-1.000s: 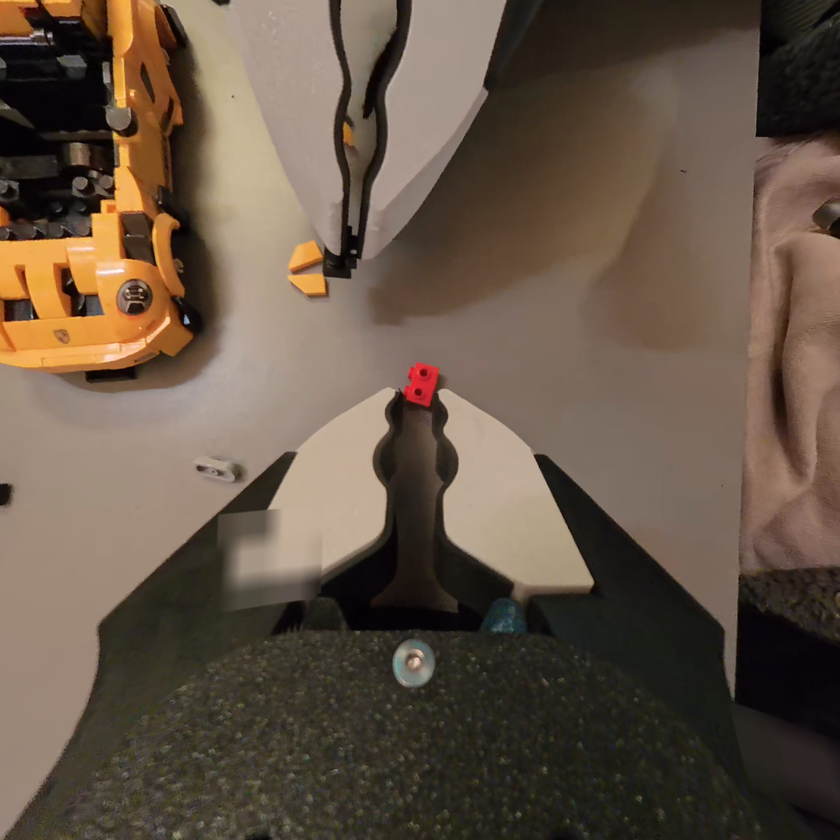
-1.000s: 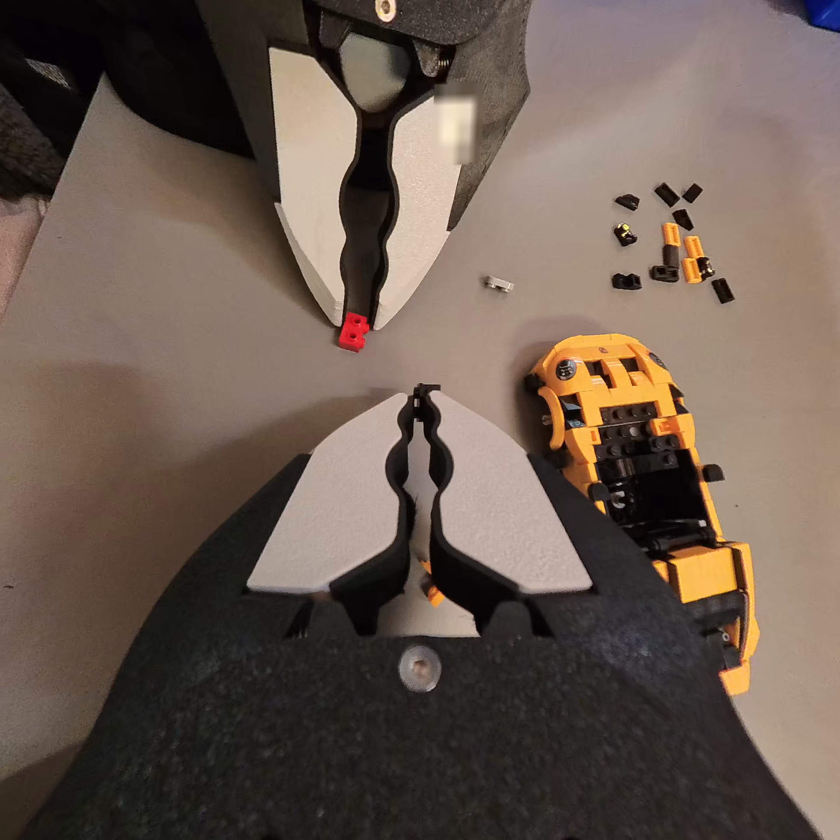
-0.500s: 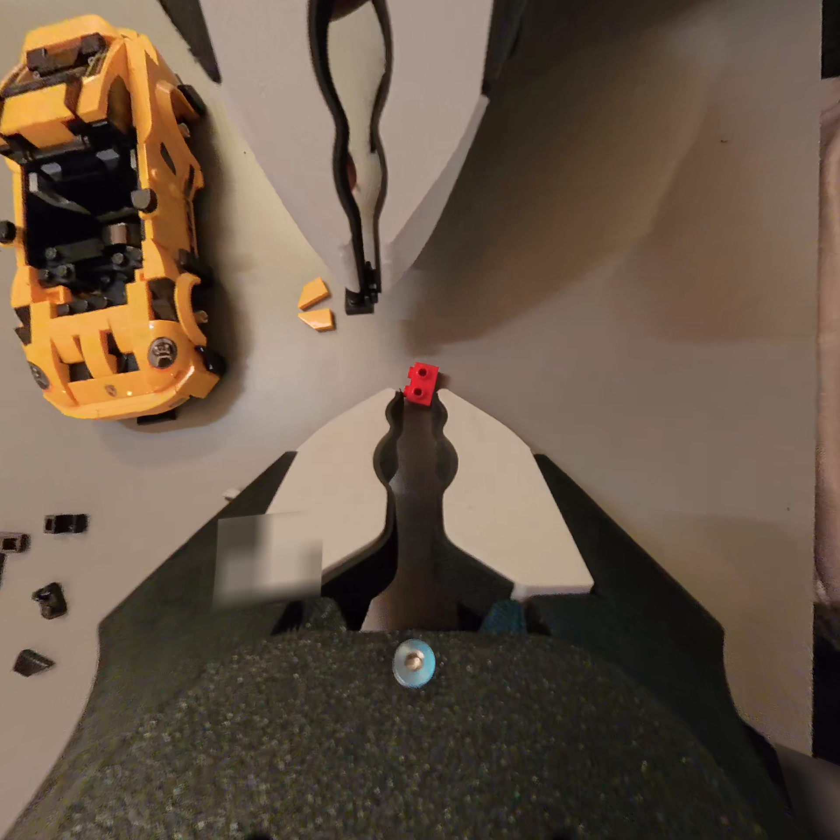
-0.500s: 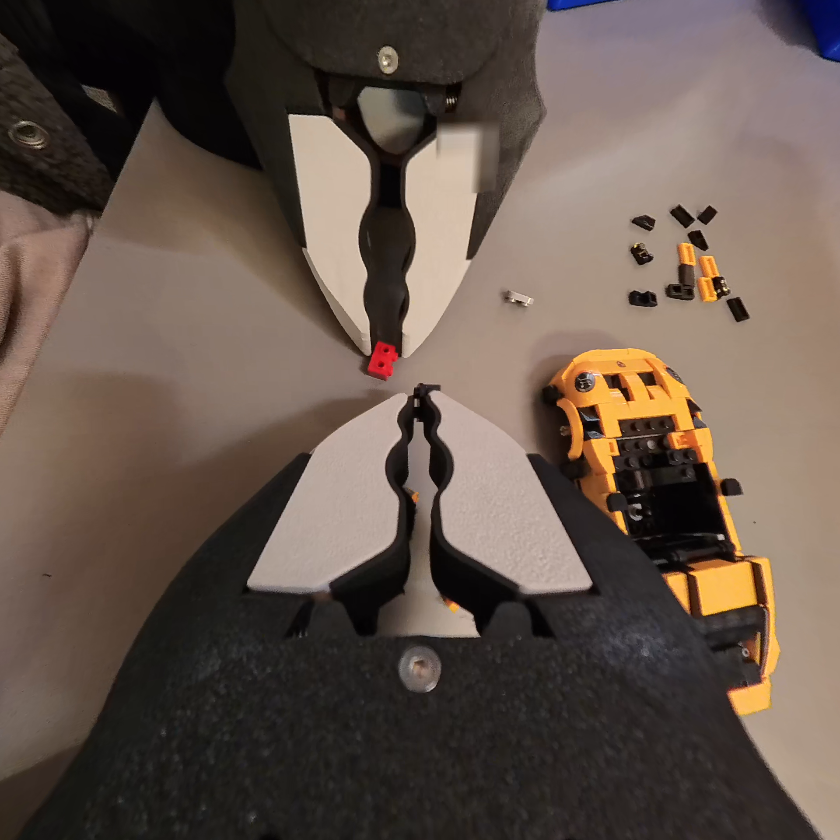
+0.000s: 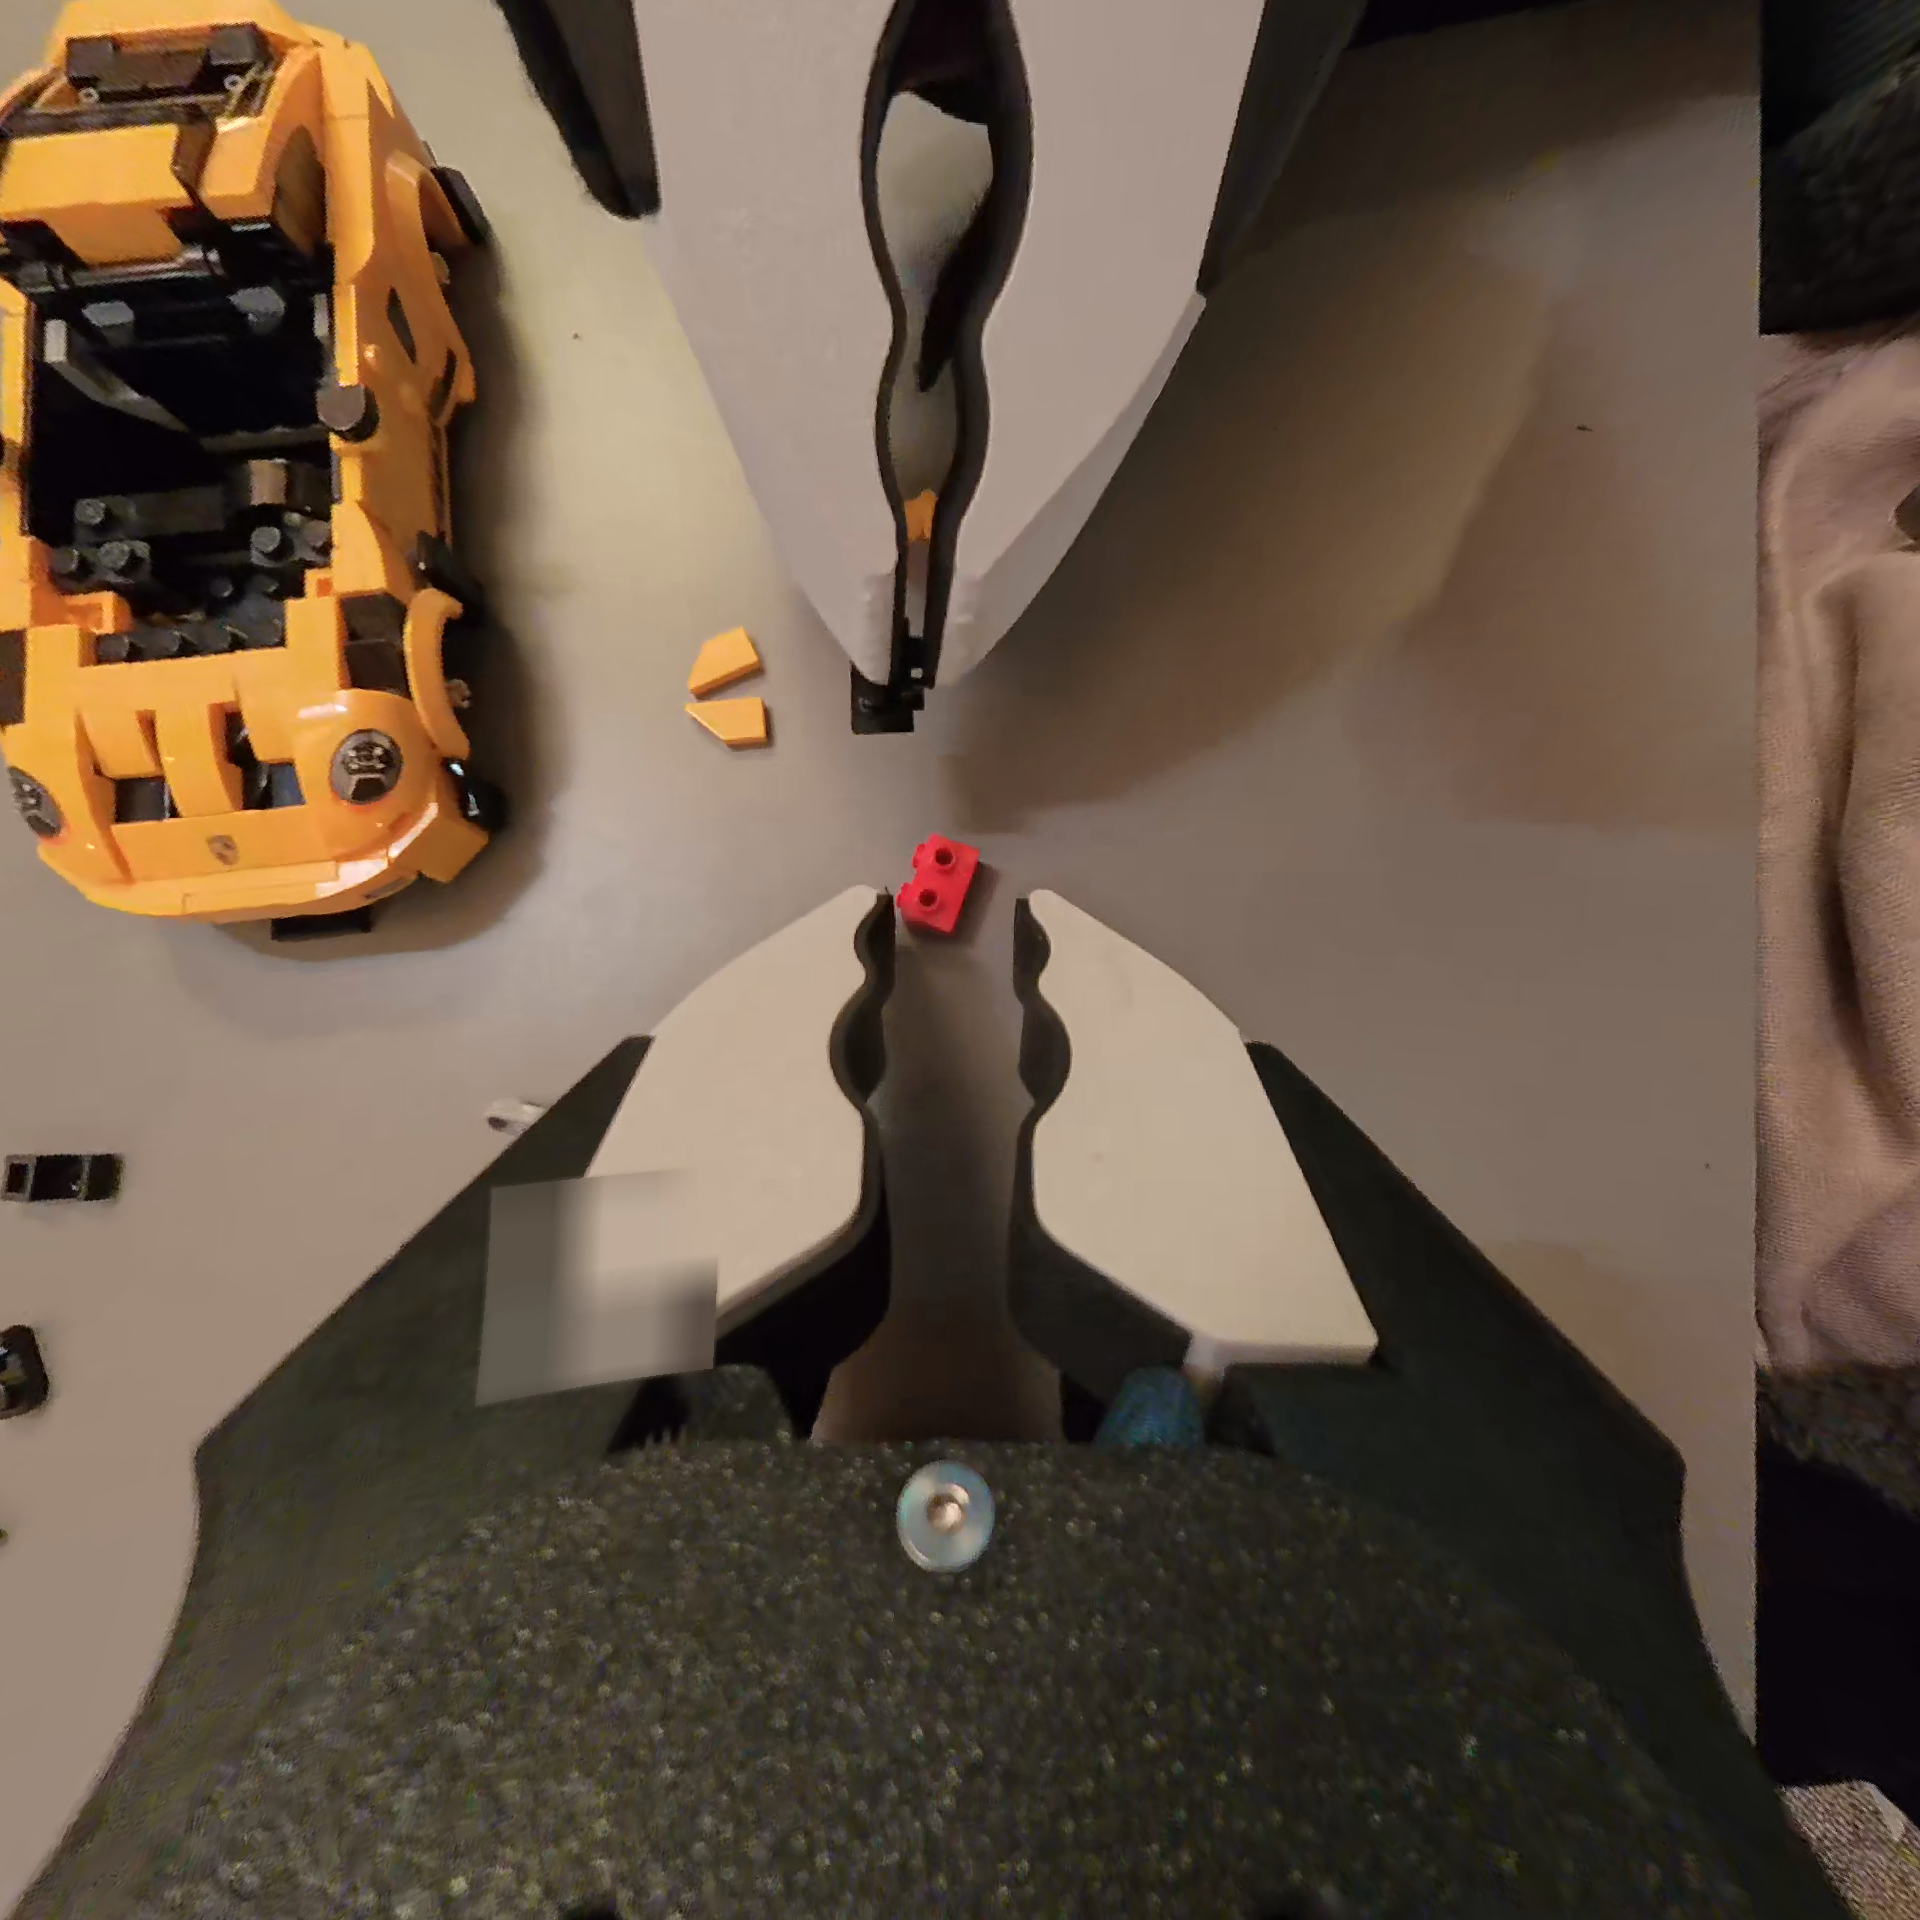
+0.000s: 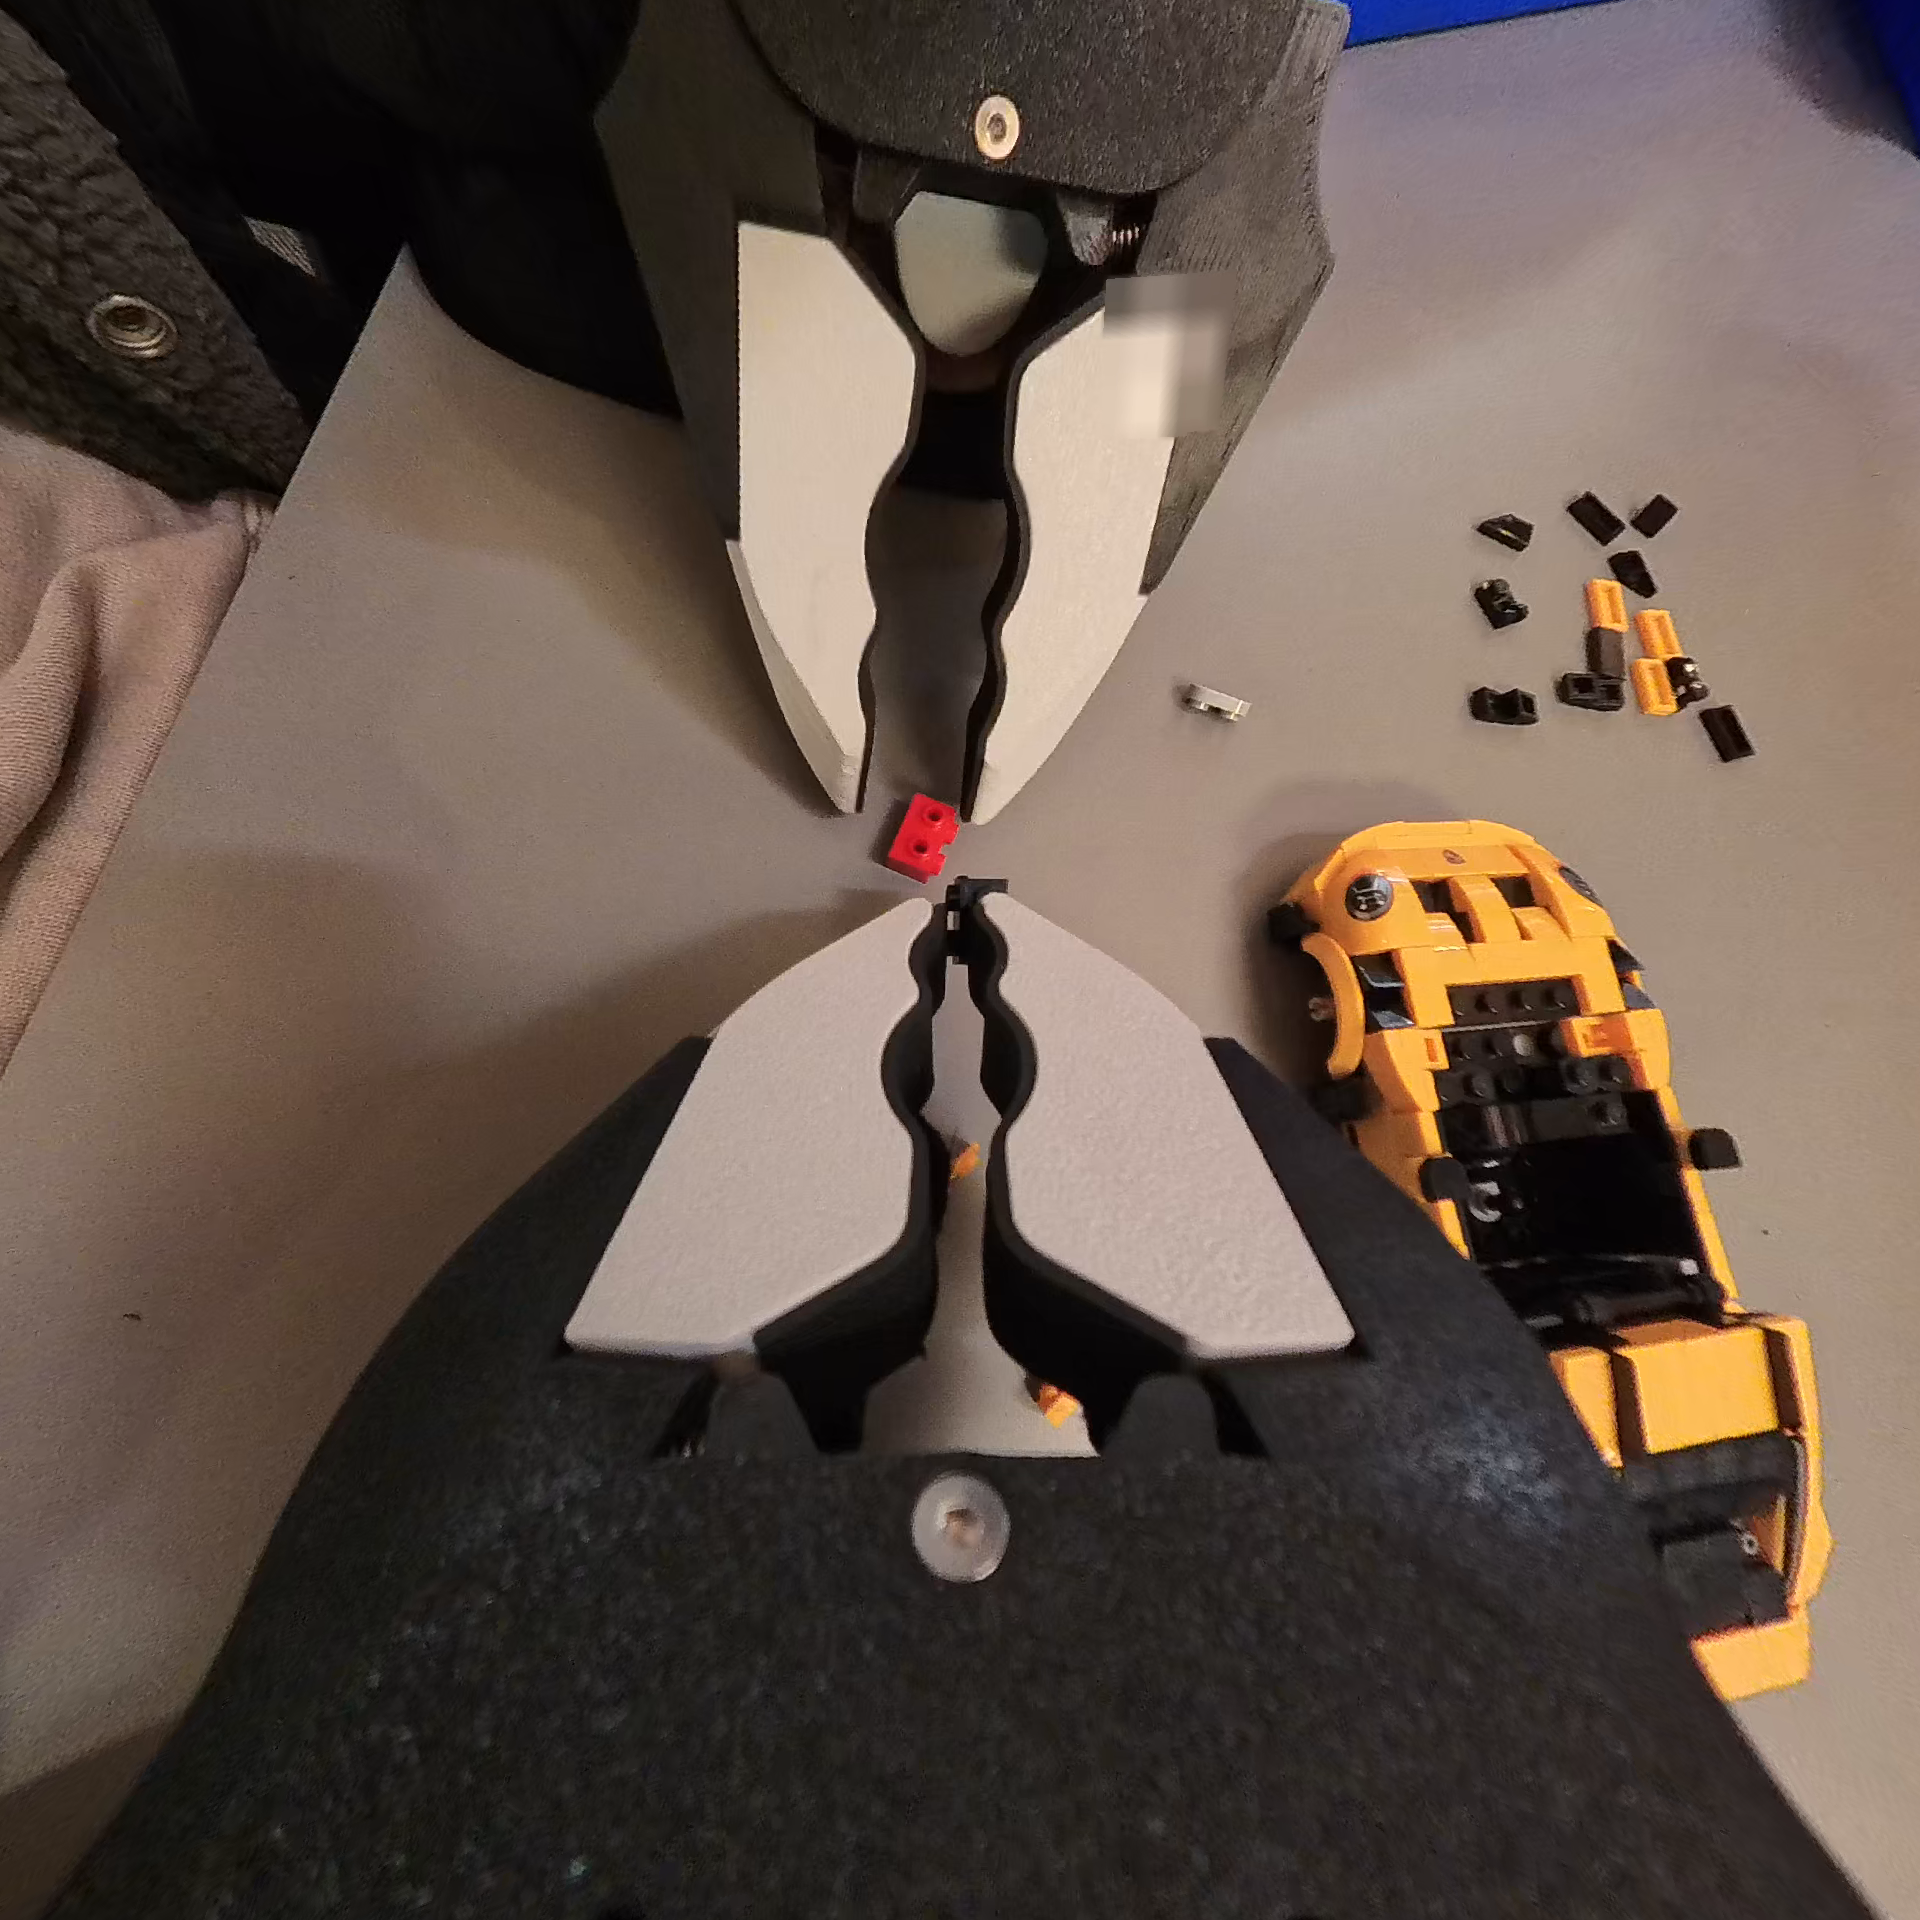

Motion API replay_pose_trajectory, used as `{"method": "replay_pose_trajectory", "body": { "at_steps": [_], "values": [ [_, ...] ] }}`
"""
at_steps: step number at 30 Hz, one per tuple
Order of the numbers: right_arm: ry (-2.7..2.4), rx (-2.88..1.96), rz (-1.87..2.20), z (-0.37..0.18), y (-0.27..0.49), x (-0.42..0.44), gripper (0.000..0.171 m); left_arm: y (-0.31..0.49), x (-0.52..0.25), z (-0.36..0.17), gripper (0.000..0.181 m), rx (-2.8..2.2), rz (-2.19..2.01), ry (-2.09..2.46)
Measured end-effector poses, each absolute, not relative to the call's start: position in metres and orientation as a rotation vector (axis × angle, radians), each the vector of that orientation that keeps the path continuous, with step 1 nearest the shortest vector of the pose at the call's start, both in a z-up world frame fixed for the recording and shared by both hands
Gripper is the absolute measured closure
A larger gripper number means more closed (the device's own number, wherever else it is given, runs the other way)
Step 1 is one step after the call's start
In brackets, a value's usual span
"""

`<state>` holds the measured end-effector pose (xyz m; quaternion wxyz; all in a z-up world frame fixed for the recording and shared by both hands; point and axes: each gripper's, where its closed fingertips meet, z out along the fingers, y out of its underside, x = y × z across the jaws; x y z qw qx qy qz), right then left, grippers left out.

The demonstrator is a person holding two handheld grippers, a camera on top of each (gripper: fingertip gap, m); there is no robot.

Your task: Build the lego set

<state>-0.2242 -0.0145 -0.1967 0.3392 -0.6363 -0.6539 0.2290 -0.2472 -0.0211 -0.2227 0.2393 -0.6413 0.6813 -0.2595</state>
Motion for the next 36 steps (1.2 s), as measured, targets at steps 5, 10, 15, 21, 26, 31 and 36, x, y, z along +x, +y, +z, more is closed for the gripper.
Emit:
{"method": "replay_pose_trajectory", "body": {
  "at_steps": [5, 10, 15, 21, 26, 31, 36],
  "values": [
    [-1.703, -1.655, 0.601, -0.197, -0.015, -0.225, 0.168, -0.02, -0.247, -0.227, 0.163, -1.767, -0.658, 1.875],
    [-1.701, -1.655, 0.602, -0.196, -0.015, -0.225, 0.168, -0.027, -0.247, -0.227, 0.167, -1.758, -0.695, 1.911],
    [-1.694, -1.647, 0.604, -0.194, -0.015, -0.225, 0.168, -0.03, -0.249, -0.222, 0.159, -1.751, -0.77, 1.906],
    [-1.629, -1.531, 0.683, -0.174, -0.02, -0.234, 0.168, -0.018, -0.241, -0.187, 0.16, -1.679, -0.933, 1.695],
    [-1.521, -1.403, 0.794, -0.144, -0.025, -0.241, 0.168, -0.016, -0.235, -0.153, 0.16, -1.536, -1.046, 1.56],
    [-1.47, -1.367, 0.903, -0.13, -0.03, -0.242, 0.168, -0.027, -0.233, -0.135, 0.164, -1.359, -1.045, 1.57],
    [-1.471, -1.397, 0.951, -0.132, -0.032, -0.242, 0.168, -0.029, -0.233, -0.134, 0.17, -1.331, -1.028, 1.575]
  ]
}}
